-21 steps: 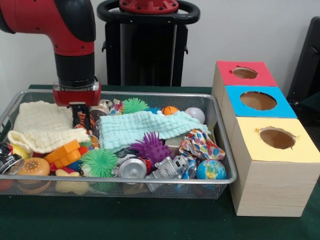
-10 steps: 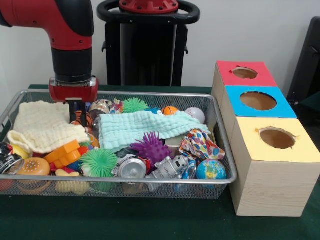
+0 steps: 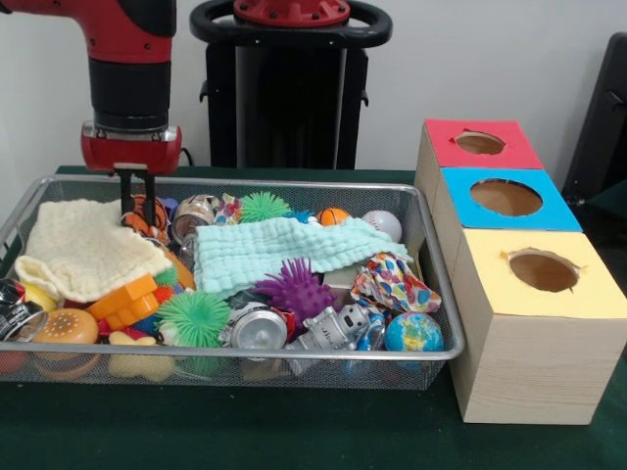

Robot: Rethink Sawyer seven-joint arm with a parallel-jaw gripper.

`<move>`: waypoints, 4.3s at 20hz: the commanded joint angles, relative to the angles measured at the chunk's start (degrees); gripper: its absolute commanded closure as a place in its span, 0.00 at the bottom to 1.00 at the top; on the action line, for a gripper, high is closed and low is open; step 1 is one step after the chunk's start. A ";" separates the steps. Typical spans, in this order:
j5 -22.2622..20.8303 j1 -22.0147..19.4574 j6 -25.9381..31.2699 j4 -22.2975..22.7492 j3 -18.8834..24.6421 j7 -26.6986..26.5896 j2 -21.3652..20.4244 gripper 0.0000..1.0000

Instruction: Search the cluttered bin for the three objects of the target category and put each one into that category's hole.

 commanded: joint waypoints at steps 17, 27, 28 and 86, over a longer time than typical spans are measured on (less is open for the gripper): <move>7.93 -2.67 14.99 9.49 6.82 -3.75 -14.37 1.00; 10.11 -3.95 17.48 13.20 8.05 -4.94 -20.23 1.00; 10.31 -3.99 17.83 13.38 8.18 -4.99 -20.79 1.00; 18.47 5.11 20.64 19.91 6.45 0.69 -28.04 1.00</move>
